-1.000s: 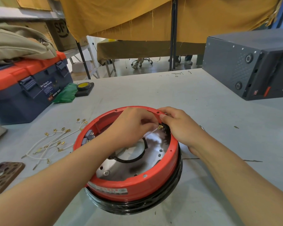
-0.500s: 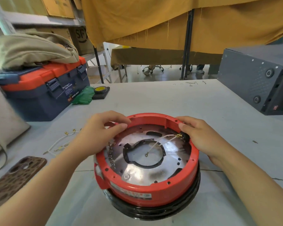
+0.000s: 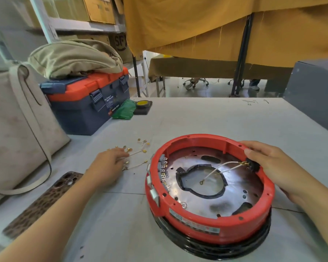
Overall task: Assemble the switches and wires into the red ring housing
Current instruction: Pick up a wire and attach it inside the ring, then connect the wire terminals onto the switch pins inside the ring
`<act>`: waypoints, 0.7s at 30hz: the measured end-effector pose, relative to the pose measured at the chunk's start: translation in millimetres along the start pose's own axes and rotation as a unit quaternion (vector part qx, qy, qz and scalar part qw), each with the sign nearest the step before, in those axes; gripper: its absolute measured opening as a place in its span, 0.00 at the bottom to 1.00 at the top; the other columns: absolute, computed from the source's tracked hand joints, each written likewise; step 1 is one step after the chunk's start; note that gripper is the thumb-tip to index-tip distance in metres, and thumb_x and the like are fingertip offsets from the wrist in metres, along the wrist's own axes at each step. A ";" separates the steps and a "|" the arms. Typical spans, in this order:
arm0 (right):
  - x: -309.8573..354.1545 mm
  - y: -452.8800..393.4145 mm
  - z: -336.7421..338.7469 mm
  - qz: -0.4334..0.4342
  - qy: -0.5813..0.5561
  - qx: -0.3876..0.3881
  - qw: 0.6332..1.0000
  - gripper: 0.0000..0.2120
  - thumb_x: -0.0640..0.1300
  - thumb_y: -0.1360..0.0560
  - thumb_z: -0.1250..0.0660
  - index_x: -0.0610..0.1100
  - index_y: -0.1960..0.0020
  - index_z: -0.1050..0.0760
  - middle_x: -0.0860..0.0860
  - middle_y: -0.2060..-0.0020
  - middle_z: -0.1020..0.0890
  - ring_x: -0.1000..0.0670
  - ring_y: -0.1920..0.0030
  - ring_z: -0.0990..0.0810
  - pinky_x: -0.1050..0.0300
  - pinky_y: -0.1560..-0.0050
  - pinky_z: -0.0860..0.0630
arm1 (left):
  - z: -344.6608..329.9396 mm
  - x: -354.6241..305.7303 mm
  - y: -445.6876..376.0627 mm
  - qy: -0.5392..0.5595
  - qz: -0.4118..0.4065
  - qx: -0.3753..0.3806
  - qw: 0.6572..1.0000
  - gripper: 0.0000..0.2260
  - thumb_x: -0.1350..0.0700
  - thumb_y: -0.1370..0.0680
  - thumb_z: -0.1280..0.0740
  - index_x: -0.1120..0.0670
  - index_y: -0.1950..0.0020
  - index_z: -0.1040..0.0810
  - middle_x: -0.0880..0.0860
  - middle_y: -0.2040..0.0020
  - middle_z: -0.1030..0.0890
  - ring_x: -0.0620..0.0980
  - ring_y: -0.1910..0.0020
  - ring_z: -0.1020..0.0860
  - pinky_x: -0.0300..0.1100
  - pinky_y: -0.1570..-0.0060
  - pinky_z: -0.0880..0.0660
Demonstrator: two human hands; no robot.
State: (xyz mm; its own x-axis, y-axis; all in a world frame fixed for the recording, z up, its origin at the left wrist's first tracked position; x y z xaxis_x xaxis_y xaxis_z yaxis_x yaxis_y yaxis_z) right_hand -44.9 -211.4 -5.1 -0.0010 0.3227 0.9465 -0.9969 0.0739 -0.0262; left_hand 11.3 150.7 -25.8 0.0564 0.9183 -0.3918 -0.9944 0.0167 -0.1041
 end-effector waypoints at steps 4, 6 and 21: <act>-0.4 -0.9 0.5 -0.002 0.005 0.000 1.000 0.15 0.42 0.20 0.41 0.57 0.52 0.18 0.57 0.55 0.15 0.54 0.52 0.17 0.53 0.45 0.25 | -6.4 -6.2 -3.1 -0.041 -0.015 0.022 0.999 0.14 0.58 0.18 0.44 0.55 0.36 0.24 0.52 0.34 0.25 0.53 0.34 0.31 0.38 0.42 0.38; -0.1 -0.9 0.5 -0.002 0.003 0.002 1.000 0.16 0.41 0.20 0.41 0.59 0.53 0.18 0.56 0.55 0.15 0.54 0.52 0.17 0.52 0.45 0.25 | -8.2 -8.0 -2.9 -0.040 -0.029 0.018 0.999 0.13 0.59 0.19 0.43 0.59 0.38 0.23 0.53 0.34 0.25 0.53 0.35 0.30 0.34 0.43 0.40; 3.1 1.0 -0.1 -0.009 0.000 -0.001 1.000 0.13 0.41 0.20 0.41 0.54 0.50 0.19 0.57 0.56 0.15 0.56 0.54 0.17 0.56 0.47 0.26 | -5.4 -5.9 -2.8 0.174 -0.003 -0.141 0.975 0.10 0.63 0.25 0.32 0.47 0.59 0.18 0.41 0.61 0.19 0.36 0.61 0.23 0.21 0.64 0.32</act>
State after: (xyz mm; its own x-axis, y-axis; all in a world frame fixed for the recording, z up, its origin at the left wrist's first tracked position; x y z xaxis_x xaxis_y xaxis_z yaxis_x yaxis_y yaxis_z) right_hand -45.9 -210.2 -2.2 0.0169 0.3215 0.9468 -0.9966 0.0823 -0.0101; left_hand 14.2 143.1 -28.2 0.1369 0.7277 -0.6720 -0.9327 -0.1338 -0.3349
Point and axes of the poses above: each hand's wrist, its own y-axis away from the middle knuckle, its own z-axis out of the back of the hand, x = y × z, the point moved 1 cm from there along -y, towards the middle knuckle
